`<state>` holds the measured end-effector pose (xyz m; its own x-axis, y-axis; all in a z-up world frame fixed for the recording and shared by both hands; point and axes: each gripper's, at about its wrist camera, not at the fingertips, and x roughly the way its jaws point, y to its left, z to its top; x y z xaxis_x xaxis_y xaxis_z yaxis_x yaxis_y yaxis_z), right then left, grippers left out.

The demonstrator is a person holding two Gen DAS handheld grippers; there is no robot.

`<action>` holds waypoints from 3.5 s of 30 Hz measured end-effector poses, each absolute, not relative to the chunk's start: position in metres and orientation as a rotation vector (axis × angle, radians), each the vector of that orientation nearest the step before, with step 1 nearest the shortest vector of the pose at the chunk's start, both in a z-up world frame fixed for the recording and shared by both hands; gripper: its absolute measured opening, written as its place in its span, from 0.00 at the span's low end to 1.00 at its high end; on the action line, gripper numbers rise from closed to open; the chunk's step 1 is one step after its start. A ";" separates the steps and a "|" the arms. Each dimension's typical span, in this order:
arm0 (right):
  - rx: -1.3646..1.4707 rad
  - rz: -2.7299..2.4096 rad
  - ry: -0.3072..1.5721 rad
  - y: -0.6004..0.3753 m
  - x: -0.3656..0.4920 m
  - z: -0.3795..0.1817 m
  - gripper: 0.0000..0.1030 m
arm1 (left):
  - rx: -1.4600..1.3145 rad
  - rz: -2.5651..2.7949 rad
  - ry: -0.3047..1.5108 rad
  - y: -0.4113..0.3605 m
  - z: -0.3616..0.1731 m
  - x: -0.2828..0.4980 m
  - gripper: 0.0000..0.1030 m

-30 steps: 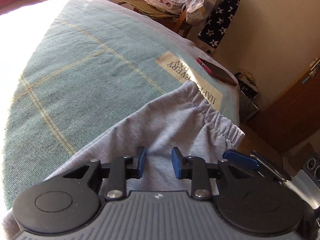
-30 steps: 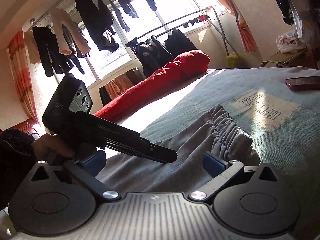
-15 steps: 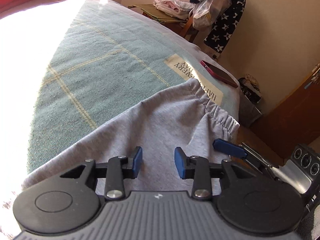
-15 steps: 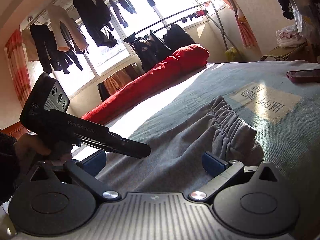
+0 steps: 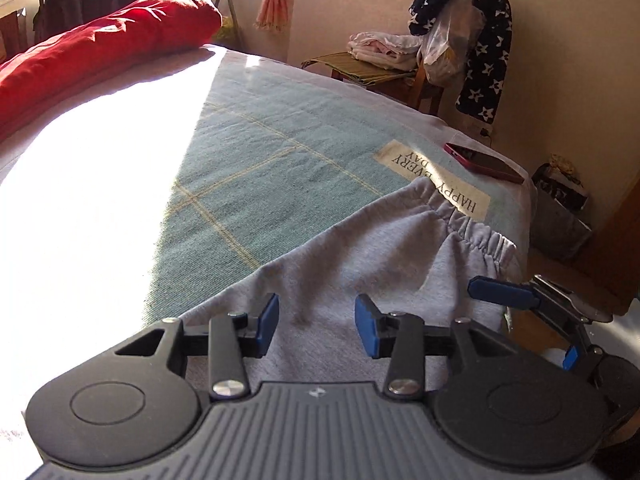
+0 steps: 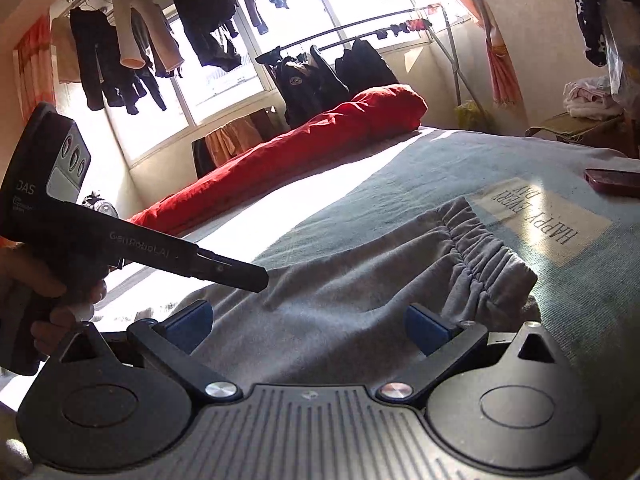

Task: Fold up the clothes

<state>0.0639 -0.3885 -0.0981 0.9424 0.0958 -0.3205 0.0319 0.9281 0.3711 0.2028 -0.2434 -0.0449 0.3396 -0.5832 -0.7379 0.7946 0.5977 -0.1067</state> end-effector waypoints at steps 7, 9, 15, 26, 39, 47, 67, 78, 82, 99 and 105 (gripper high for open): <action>0.369 0.098 0.541 -0.387 0.092 -0.095 1.00 | 0.273 -0.668 0.848 -0.188 -0.047 0.171 0.51; 0.369 0.053 0.589 -0.396 0.097 -0.098 1.00 | 0.287 -0.619 0.830 -0.173 -0.051 0.162 0.57; 0.491 0.085 0.630 -0.427 0.095 -0.079 1.00 | 0.259 -0.546 0.837 -0.148 -0.070 0.157 0.63; 0.610 0.212 0.790 -0.403 0.106 -0.090 1.00 | 0.190 -0.574 0.807 -0.136 -0.073 0.129 0.69; 0.617 0.113 0.782 -0.401 0.102 -0.063 1.00 | 0.152 -0.558 0.804 -0.118 -0.083 0.117 0.73; 0.576 0.051 0.844 -0.405 0.093 -0.085 1.00 | 0.143 -0.549 0.794 -0.112 -0.089 0.113 0.80; 0.028 -0.052 0.806 -0.314 0.122 -0.100 1.00 | 0.154 -0.448 0.775 -0.070 -0.092 0.108 0.84; 0.045 -0.071 0.745 -0.311 0.112 -0.105 1.00 | 0.121 -0.358 0.746 -0.045 -0.073 0.112 0.85; 0.047 -0.076 0.737 -0.311 0.111 -0.106 1.00 | 0.124 -0.273 0.810 -0.034 -0.086 0.126 0.85; 0.061 -0.099 0.742 -0.309 0.111 -0.105 1.00 | 0.048 -0.165 0.902 0.088 -0.069 0.139 0.88; 0.064 -0.102 0.744 -0.309 0.112 -0.105 1.00 | -0.003 -0.203 0.911 0.102 -0.067 0.127 0.88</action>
